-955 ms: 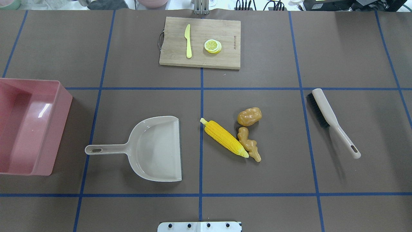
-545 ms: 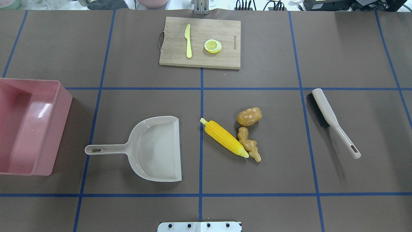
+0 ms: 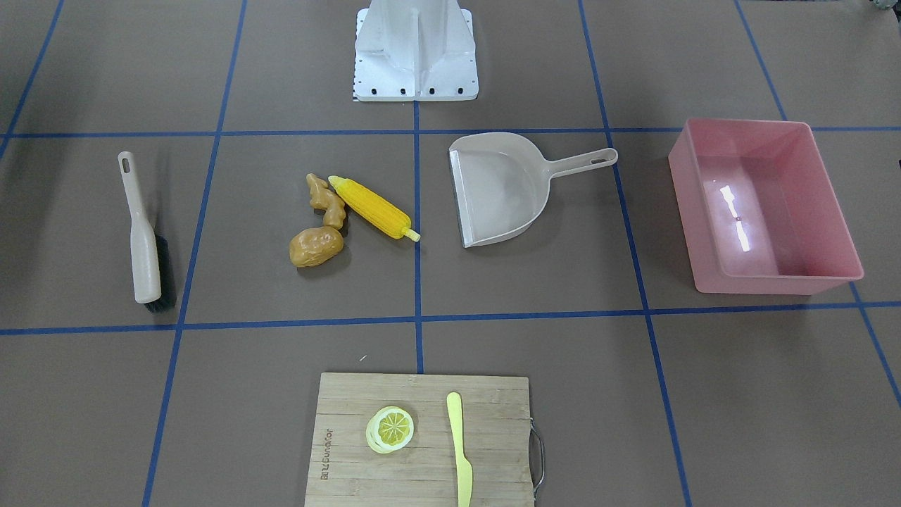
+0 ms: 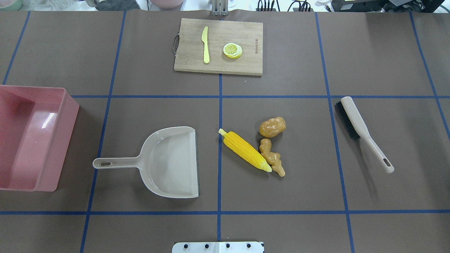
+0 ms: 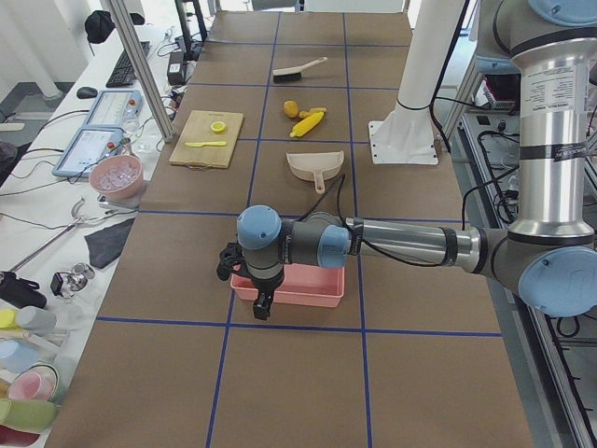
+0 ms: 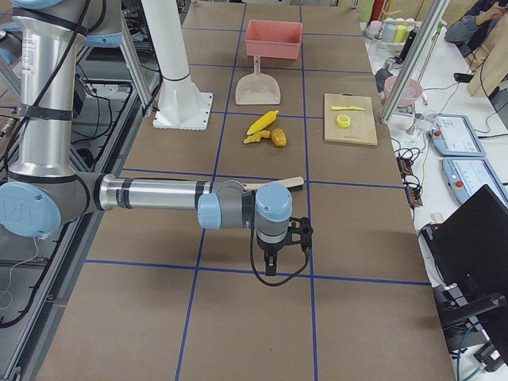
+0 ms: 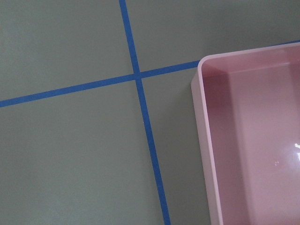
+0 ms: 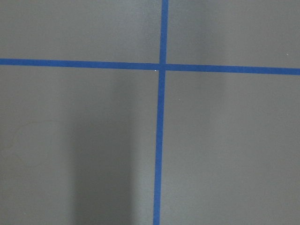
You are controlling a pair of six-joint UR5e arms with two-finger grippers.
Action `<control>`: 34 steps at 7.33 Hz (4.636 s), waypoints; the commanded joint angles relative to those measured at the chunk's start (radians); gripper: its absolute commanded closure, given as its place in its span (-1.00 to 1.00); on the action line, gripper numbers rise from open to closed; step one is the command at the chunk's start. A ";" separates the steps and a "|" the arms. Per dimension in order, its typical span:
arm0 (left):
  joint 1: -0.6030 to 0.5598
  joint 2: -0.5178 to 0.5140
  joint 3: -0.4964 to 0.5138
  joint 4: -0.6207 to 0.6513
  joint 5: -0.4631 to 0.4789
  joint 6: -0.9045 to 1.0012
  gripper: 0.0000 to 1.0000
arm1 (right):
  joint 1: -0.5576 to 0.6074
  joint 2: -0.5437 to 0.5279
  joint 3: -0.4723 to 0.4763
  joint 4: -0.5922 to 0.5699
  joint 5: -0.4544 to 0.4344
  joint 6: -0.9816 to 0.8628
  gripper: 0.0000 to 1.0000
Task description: Sweep and dump trash into bin
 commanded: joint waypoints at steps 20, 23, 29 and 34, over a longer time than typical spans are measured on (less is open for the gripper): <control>0.529 -0.433 -0.413 0.428 0.169 0.011 -1.00 | -0.777 -0.021 0.238 0.233 -0.174 0.624 1.00; 0.770 -0.459 -0.435 0.381 0.333 0.012 -0.99 | -0.725 -0.024 0.241 0.233 -0.134 0.622 1.00; 0.959 -0.343 -0.291 -0.008 0.496 0.164 -0.99 | -0.621 0.019 0.224 0.243 -0.089 0.596 1.00; 0.985 -0.330 -0.262 -0.031 0.484 0.174 -0.99 | -0.590 0.221 0.235 0.035 -0.002 0.658 1.00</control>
